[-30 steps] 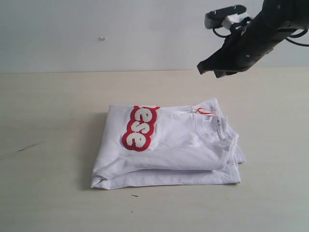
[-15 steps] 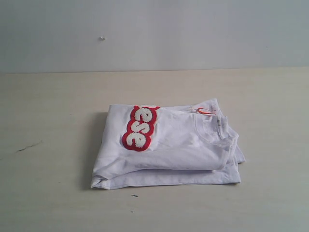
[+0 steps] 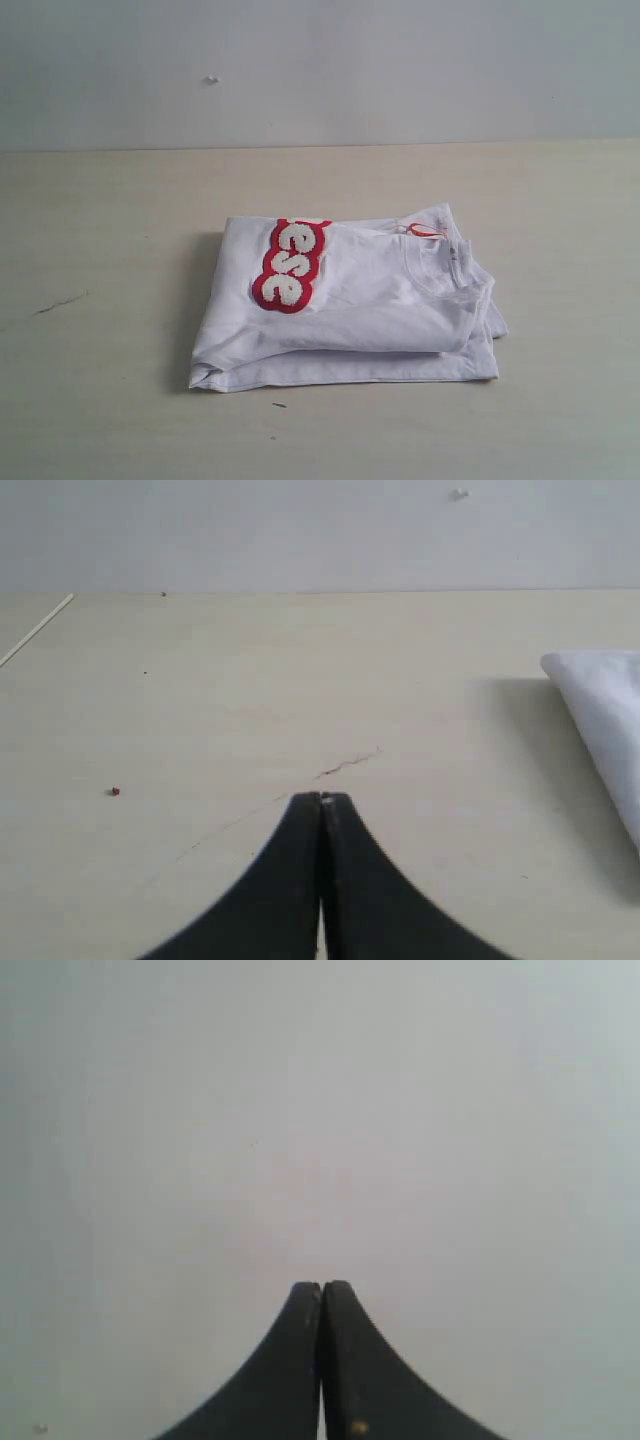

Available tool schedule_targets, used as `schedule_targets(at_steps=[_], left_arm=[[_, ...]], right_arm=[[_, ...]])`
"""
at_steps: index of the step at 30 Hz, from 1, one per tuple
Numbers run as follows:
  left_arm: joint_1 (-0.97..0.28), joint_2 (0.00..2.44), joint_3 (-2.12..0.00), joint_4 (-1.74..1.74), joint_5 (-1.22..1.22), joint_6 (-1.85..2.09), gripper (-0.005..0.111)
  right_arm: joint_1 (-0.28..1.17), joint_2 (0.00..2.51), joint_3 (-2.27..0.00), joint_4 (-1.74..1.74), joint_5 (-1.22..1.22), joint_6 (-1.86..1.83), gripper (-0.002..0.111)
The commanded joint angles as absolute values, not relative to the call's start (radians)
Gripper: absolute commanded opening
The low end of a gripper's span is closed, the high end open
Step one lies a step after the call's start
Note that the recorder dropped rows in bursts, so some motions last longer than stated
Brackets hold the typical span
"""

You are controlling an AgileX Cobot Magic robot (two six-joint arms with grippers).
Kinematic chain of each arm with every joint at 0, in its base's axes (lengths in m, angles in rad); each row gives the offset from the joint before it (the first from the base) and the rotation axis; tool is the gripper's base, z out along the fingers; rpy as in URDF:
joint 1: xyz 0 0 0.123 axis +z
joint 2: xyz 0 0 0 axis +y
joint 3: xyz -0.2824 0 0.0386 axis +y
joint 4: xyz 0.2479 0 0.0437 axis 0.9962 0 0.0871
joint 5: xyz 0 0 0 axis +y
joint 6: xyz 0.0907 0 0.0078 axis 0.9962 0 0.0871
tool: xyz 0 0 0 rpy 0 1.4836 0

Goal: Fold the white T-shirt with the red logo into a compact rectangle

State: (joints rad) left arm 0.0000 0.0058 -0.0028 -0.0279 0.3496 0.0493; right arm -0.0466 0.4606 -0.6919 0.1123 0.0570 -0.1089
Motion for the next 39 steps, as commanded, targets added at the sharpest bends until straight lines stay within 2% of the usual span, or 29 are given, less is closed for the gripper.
schedule_targets(at_steps=[1, 12, 24, 39], left_arm=[[0.001, 0.000, 0.000, -0.037, 0.348, 0.052, 0.000], [0.001, 0.000, 0.000, -0.037, 0.349, 0.052, 0.000], [0.001, 0.000, 0.000, -0.037, 0.353, 0.052, 0.000], [0.001, 0.000, 0.000, -0.037, 0.353, 0.052, 0.000]], right_arm=[[-0.073, 0.331, -0.583, 0.145, -0.013, -0.101, 0.000], [-0.073, 0.092, -0.287, 0.169, -0.234, -0.037, 0.000], [-0.073, 0.000, -0.087, 0.158, -0.240, -0.041, 0.000], [-0.073, 0.000, -0.057, 0.156, -0.182, -0.041, 0.000]])
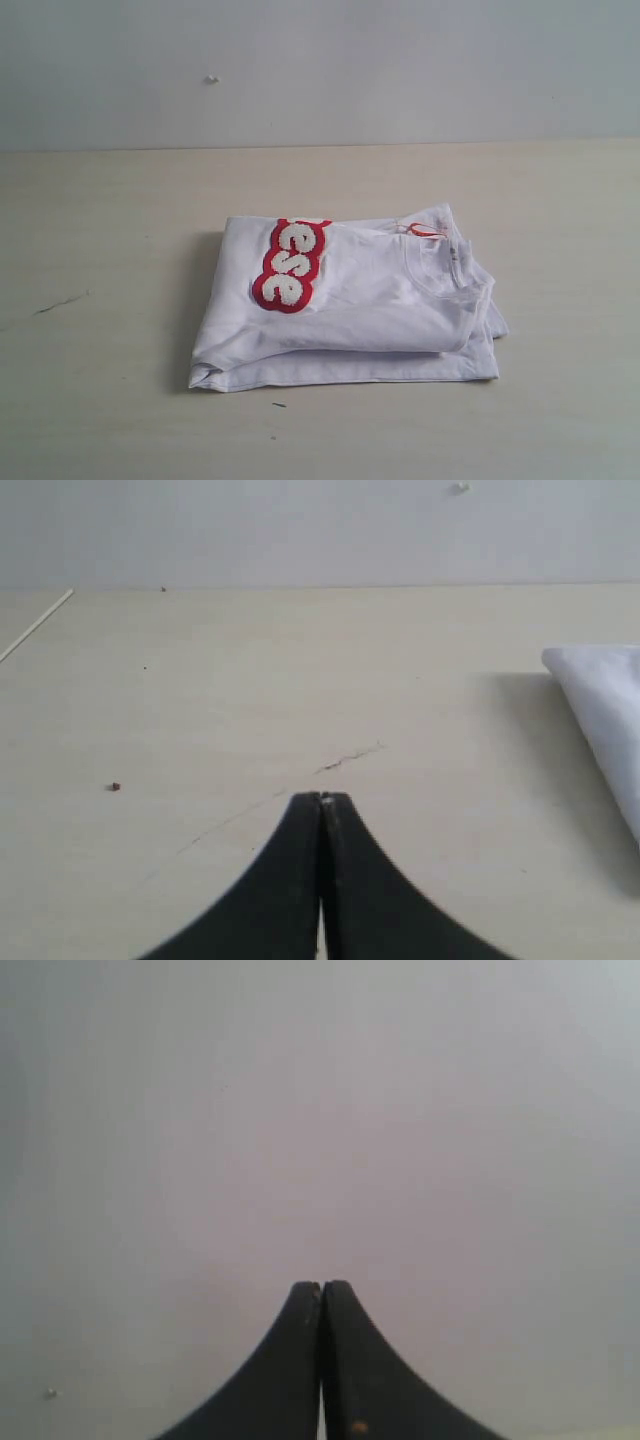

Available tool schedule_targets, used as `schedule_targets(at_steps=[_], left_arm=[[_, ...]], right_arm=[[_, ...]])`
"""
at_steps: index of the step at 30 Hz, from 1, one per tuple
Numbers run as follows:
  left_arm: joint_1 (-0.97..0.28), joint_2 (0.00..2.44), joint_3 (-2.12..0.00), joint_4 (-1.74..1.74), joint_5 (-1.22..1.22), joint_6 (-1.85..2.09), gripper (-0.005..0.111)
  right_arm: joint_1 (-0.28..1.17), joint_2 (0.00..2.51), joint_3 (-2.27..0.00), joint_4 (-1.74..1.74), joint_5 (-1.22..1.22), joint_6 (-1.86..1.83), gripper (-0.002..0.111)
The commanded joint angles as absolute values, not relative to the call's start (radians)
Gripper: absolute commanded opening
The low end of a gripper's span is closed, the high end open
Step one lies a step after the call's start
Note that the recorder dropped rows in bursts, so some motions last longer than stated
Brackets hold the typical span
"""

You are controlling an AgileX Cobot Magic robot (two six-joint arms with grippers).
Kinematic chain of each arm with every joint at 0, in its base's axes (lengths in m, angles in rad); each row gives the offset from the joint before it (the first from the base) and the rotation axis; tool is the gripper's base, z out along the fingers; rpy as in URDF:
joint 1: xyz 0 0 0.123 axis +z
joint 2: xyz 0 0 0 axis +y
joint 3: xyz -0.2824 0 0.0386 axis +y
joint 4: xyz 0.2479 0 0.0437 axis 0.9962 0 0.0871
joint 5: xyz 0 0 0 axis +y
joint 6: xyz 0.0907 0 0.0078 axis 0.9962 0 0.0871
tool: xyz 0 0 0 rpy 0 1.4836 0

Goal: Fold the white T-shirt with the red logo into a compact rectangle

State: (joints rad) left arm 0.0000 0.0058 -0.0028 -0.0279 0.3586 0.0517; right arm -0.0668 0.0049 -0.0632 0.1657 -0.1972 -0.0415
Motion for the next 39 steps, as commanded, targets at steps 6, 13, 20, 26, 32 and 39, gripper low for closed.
schedule_targets(at_steps=[6, 13, 20, 26, 32, 39], left_arm=[[0.001, 0.000, 0.000, -0.037, 0.353, 0.052, 0.000], [0.001, 0.000, 0.000, -0.037, 0.353, 0.052, 0.000], [0.001, 0.000, 0.000, -0.037, 0.353, 0.052, 0.000], [0.001, 0.000, 0.000, -0.037, 0.353, 0.052, 0.000], [0.001, 0.000, 0.000, -0.037, 0.353, 0.052, 0.000], [0.001, 0.000, 0.000, -0.037, 0.353, 0.052, 0.000]], right_arm=[[-0.073, 0.000, -0.057, -0.010, -0.176, -0.058, 0.000], [-0.073, 0.000, -0.057, -0.072, -0.033, -0.076, 0.000], [-0.073, 0.000, -0.039, -0.072, 0.129, -0.091, 0.000], [-0.073, 0.000, 0.000, -0.059, 0.183, -0.075, 0.000], [-0.073, 0.000, 0.000, -0.056, 0.275, 0.010, 0.000], [-0.073, 0.000, 0.000, -0.056, 0.275, 0.025, 0.000]])
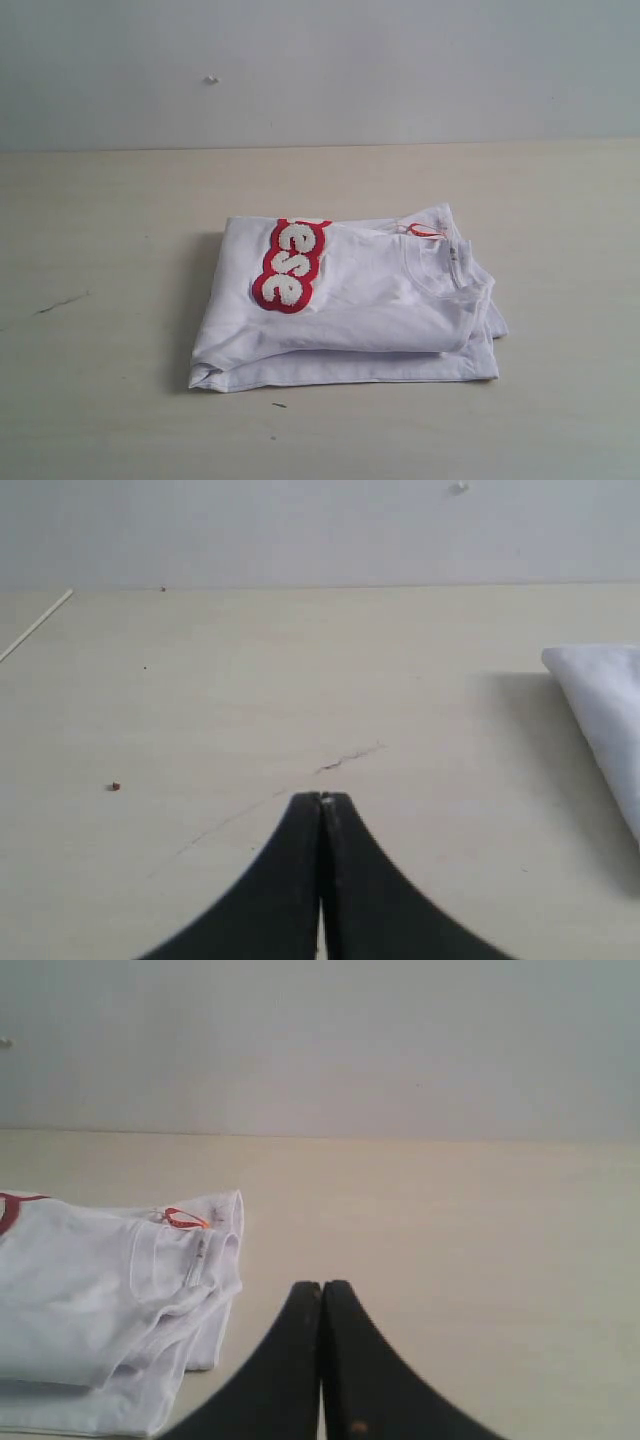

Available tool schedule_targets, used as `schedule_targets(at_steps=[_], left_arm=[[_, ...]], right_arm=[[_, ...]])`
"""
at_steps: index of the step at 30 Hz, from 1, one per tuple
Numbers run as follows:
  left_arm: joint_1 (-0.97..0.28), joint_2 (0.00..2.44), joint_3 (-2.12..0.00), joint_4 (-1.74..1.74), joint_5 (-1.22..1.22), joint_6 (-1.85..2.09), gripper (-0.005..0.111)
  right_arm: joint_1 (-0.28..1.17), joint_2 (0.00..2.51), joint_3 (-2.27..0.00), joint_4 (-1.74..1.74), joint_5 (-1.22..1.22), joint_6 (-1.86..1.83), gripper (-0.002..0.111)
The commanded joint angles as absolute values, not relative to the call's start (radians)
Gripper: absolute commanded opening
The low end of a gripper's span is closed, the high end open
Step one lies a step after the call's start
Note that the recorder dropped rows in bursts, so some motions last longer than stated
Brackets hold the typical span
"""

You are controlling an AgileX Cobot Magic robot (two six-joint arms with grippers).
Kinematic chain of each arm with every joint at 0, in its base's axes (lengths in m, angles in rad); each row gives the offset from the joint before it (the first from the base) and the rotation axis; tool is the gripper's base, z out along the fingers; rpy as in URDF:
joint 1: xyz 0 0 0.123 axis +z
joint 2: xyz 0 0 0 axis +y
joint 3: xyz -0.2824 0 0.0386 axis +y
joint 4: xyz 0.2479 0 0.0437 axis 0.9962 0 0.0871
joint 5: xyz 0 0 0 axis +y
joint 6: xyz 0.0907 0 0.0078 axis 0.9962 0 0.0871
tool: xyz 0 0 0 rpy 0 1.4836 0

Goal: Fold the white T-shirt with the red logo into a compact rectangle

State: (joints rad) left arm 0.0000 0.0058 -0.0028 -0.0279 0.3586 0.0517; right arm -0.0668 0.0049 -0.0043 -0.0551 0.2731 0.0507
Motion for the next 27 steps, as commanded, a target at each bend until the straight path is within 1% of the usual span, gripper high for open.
schedule_targets(at_steps=[1, 27], left_arm=[[0.001, 0.000, 0.000, -0.037, 0.353, 0.052, 0.000], [0.001, 0.000, 0.000, -0.037, 0.353, 0.052, 0.000]], right_arm=[[-0.073, 0.000, 0.000, -0.056, 0.275, 0.028, 0.000], [-0.073, 0.000, 0.000, -0.056, 0.275, 0.036, 0.000]])
